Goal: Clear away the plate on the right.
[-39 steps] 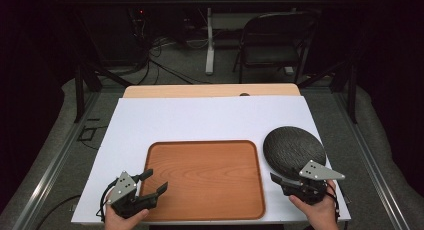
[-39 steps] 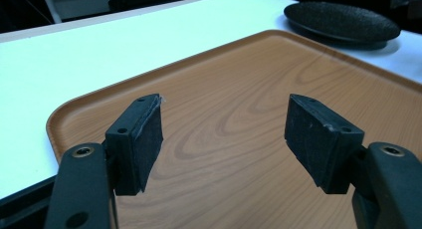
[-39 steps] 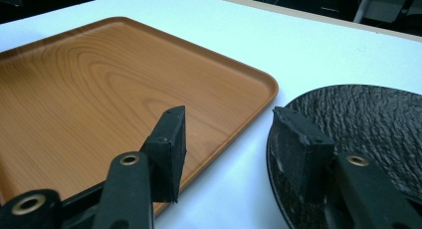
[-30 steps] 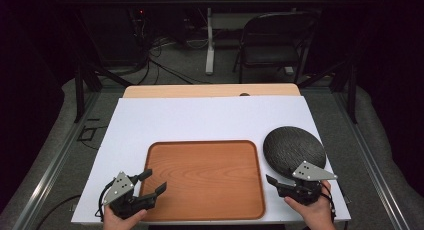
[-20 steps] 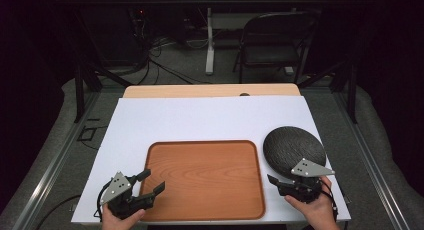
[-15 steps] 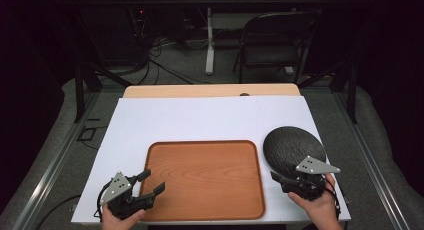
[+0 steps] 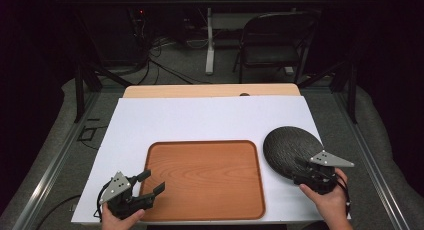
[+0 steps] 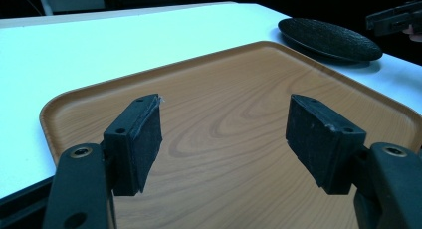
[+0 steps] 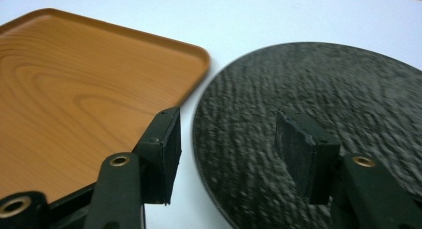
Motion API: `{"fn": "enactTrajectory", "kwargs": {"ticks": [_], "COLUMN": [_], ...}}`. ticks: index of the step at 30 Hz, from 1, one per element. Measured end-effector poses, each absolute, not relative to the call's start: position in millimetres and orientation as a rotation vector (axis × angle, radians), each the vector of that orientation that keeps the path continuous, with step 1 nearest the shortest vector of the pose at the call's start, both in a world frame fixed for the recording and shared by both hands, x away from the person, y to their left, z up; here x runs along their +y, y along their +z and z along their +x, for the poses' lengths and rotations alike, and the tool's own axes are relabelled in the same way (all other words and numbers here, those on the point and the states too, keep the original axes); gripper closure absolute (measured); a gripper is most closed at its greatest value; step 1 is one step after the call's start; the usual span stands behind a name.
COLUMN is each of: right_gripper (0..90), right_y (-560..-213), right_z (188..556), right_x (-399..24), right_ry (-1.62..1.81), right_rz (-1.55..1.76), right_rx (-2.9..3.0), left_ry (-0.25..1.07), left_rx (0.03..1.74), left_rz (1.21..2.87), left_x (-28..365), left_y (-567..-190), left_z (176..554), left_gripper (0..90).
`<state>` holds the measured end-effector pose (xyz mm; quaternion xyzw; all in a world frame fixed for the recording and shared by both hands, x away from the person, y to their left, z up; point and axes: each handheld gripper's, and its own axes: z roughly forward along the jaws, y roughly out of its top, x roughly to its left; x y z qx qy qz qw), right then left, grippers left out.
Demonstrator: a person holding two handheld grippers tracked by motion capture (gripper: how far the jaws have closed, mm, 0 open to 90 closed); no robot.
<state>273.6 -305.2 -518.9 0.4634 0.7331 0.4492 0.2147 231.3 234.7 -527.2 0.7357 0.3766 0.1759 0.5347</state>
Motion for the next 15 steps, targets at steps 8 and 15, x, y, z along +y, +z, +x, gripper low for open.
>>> {"fn": "enactTrajectory", "kwargs": {"ticks": [8,15], "right_gripper": [43.9,42.9], "right_y": [-519.0,-521.7], "right_z": [276.7,277.8], "right_x": [-326.3,-344.0], "right_ry": [1.213,1.199], "right_rz": [1.375,1.460], "right_rx": [1.978,1.932], "left_ry": [0.417,0.416], "left_rx": [0.901,0.905], "left_rz": [1.755,1.757], "left_x": [235.0,235.0], "left_y": [-527.5,-527.6], "left_z": [231.3,231.5], "left_gripper": [30.4,29.8]}}
